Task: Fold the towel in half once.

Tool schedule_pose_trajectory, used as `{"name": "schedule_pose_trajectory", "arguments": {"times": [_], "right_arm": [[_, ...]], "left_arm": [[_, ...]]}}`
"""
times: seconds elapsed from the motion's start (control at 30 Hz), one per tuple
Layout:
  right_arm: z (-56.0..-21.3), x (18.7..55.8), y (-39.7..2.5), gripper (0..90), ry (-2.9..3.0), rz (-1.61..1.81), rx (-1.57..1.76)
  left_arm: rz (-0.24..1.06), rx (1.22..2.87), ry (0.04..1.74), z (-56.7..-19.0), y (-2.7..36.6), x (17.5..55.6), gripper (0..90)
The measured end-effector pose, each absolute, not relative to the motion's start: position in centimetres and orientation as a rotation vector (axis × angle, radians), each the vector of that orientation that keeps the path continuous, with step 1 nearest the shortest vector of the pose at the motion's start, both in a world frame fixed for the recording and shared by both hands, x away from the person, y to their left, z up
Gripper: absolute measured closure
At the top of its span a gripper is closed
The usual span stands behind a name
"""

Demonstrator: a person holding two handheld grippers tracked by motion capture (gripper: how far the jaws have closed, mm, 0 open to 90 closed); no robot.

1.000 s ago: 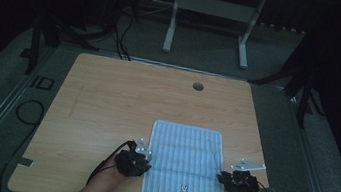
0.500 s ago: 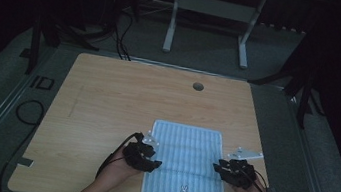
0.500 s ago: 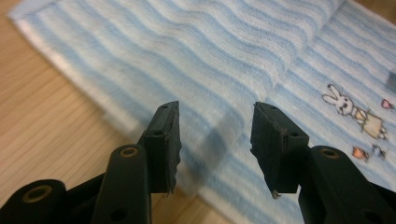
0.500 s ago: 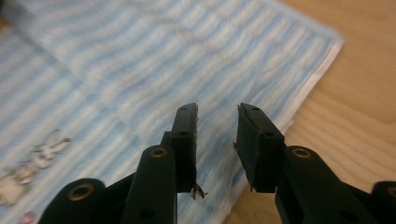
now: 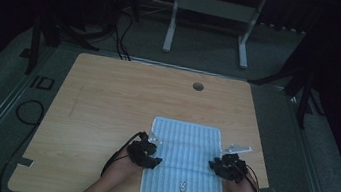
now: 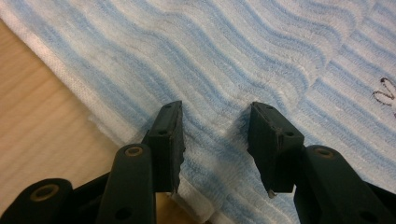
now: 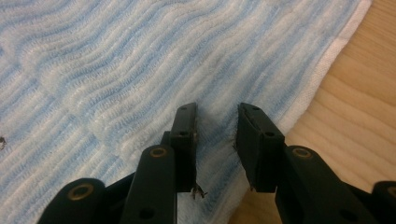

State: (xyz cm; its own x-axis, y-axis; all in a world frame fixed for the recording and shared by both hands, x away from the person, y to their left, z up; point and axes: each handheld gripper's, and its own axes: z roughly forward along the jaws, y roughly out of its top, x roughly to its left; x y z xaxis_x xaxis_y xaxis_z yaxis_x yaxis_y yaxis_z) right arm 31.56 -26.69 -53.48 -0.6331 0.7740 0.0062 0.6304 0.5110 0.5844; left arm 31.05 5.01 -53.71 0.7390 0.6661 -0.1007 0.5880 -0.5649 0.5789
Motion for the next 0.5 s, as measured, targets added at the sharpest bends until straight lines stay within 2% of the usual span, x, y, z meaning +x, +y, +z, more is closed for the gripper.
{"name": "schedule_pose_trajectory", "arguments": {"times": [0.5], "right_arm": [[-53.6, 34.5, -22.7, 67.7, 2.510, 0.817, 1.174]], "left_arm": [[0.207, 2.325, 1.023, -53.7, 8.7, 33.3, 54.8]]}}
